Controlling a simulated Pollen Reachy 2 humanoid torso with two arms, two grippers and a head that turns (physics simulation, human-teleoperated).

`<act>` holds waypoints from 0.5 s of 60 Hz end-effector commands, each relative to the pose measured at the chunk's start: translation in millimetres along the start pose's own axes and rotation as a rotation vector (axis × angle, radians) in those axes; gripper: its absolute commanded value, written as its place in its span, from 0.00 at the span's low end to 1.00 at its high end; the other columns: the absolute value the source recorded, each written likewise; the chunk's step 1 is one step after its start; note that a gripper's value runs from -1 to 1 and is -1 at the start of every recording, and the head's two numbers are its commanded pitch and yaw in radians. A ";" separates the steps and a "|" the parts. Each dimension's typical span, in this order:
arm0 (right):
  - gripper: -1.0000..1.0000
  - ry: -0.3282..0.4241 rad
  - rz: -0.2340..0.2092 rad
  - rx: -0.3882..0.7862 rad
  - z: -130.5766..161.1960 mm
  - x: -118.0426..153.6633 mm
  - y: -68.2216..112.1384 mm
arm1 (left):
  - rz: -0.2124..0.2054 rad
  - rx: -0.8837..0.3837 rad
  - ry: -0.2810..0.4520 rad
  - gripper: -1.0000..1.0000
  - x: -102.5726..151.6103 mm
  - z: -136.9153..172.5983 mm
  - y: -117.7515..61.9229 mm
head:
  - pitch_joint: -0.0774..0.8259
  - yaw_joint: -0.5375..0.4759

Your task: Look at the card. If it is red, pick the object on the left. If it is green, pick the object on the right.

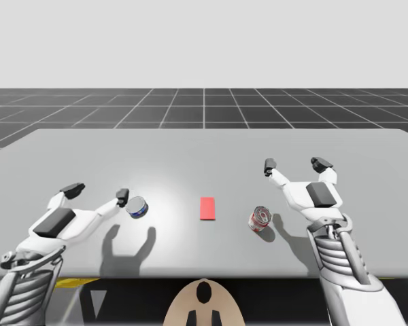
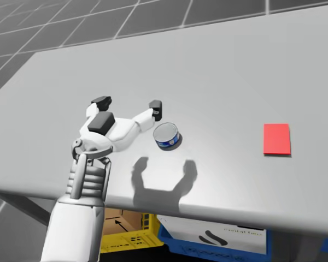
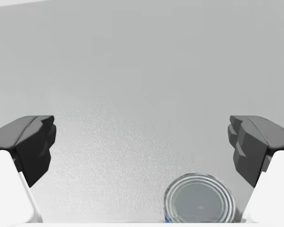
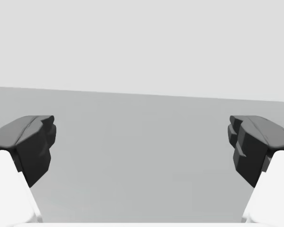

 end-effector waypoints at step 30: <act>0.00 0.015 -0.006 0.003 -2.5 -5.0 1.7 | 0.055 -0.076 0.212 0.00 -91.5 -4.9 -6.0 | 0.86 0.94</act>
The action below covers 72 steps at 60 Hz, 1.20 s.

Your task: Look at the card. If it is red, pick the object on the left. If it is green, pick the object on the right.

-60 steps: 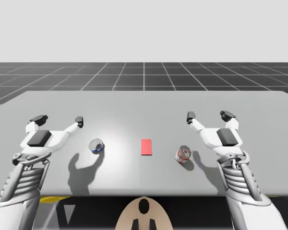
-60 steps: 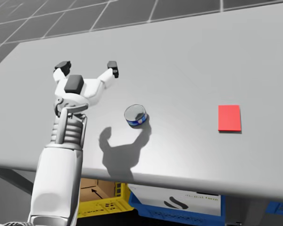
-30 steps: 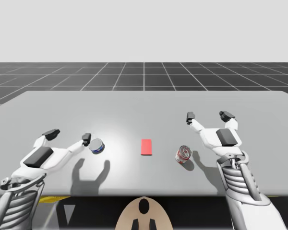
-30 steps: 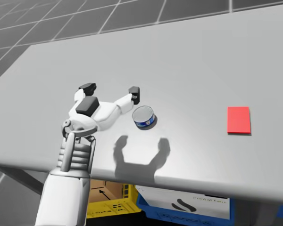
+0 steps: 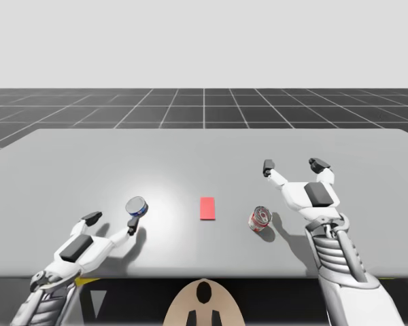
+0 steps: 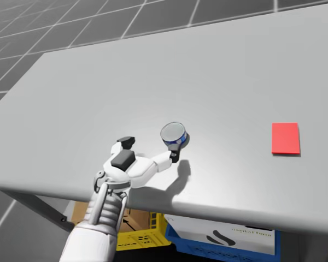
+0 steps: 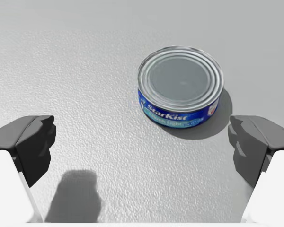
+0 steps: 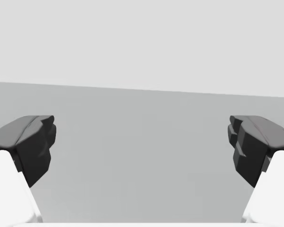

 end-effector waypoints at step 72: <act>0.00 -0.002 -0.015 -0.001 0.5 2.2 -1.9 | -0.018 -0.071 0.133 1.00 1.4 -69.8 -27.0 | 0.80 0.91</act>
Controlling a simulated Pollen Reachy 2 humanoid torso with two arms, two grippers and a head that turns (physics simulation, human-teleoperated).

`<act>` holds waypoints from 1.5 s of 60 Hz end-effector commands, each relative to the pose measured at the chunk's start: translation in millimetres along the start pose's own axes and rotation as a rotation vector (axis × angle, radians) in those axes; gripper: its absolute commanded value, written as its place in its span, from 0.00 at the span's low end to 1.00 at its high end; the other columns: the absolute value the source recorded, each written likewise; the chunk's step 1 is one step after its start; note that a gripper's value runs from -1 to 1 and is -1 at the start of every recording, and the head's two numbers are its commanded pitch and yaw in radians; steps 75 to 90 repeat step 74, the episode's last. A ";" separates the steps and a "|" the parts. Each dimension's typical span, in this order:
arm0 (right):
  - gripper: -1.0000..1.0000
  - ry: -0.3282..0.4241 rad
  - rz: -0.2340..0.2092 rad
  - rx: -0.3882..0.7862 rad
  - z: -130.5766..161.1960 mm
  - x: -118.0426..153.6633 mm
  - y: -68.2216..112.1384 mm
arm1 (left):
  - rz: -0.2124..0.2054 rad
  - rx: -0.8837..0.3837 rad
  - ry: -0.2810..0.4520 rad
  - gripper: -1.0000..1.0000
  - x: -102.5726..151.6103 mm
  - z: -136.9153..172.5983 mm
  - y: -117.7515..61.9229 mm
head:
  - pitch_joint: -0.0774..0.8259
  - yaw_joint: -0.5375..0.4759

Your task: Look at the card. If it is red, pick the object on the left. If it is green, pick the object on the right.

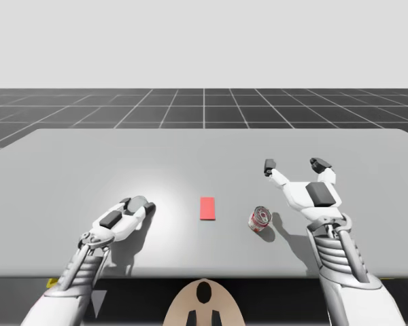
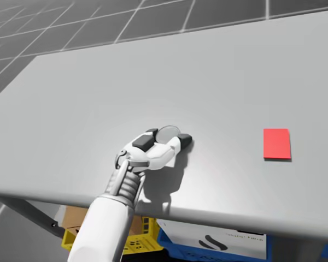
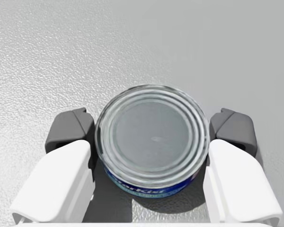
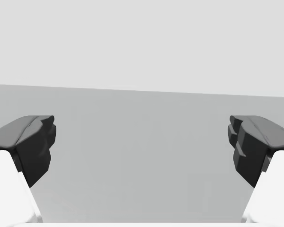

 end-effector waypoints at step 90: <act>0.00 0.021 -0.059 -0.029 -3.6 1.5 -3.0 | -0.248 0.044 -0.322 1.00 181.3 97.2 -0.1 | 0.32 0.88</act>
